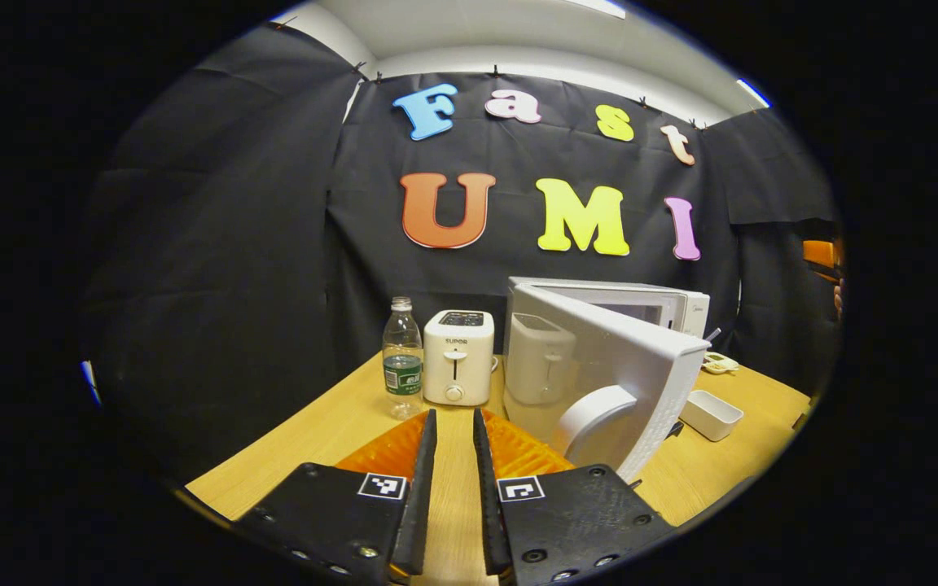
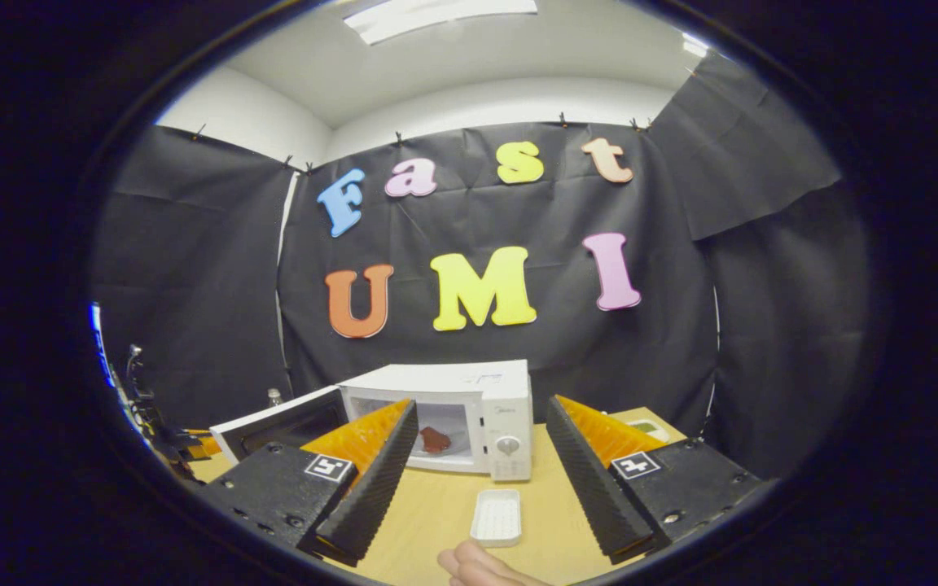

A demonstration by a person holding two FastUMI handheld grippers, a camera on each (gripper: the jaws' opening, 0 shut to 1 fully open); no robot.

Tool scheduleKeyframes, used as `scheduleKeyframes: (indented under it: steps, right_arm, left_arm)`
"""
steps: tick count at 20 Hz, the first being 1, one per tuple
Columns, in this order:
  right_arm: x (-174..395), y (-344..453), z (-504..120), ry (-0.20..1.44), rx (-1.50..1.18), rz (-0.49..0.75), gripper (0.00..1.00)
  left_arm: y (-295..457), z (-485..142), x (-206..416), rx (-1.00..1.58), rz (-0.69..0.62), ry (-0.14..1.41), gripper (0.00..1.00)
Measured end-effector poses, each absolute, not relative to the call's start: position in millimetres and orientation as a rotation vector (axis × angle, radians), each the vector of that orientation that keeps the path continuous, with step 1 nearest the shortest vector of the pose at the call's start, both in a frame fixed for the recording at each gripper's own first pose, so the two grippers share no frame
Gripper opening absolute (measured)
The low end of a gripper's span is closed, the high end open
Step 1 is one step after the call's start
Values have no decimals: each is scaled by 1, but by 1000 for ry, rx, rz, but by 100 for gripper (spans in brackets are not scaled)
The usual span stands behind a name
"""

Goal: Open the microwave oven with the left hand, put the food in, and close the microwave oven.

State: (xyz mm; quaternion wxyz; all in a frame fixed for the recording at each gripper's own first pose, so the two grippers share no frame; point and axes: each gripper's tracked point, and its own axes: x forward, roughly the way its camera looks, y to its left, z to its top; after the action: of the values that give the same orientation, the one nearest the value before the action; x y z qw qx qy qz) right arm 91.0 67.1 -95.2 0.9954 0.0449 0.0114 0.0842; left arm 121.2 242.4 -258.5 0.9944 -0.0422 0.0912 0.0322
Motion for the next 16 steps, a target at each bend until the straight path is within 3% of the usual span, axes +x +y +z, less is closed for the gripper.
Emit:
scheduleKeyframes:
  steps: [2,3,5,6,7,8,10,11,14,15,16]
  right_arm:
    - [77,57,-90,18,74,163,100]
    - [73,50,-87,12,64,155,90]
    - [63,40,-82,3,54,140,89]
    - [58,38,-78,-3,55,141,89]
    - [53,34,-76,-4,59,140,100]
    - [48,31,-74,0,64,140,90]
    - [41,25,-69,-6,75,147,90]
    - [39,21,-69,-8,81,148,100]
    - [33,11,-61,-22,90,151,100]
    - [31,8,-59,-28,89,152,100]
    - [29,4,-57,-34,87,151,100]
  left_arm:
    - [236,-275,128,-113,35,230,0]
    - [237,-280,131,-113,37,228,0]
    - [223,-283,133,-124,1,225,0]
    - [220,-285,134,-120,-2,224,0]
    - [214,-285,135,-123,-11,223,0]
    - [207,-282,133,-131,-30,216,0]
    - [189,-275,133,-134,-71,189,0]
    - [182,-271,135,-128,-81,175,0]
    - [156,-274,146,-118,-113,184,0]
    - [145,-275,149,-115,-128,192,11]
    - [132,-275,153,-113,-150,195,0]
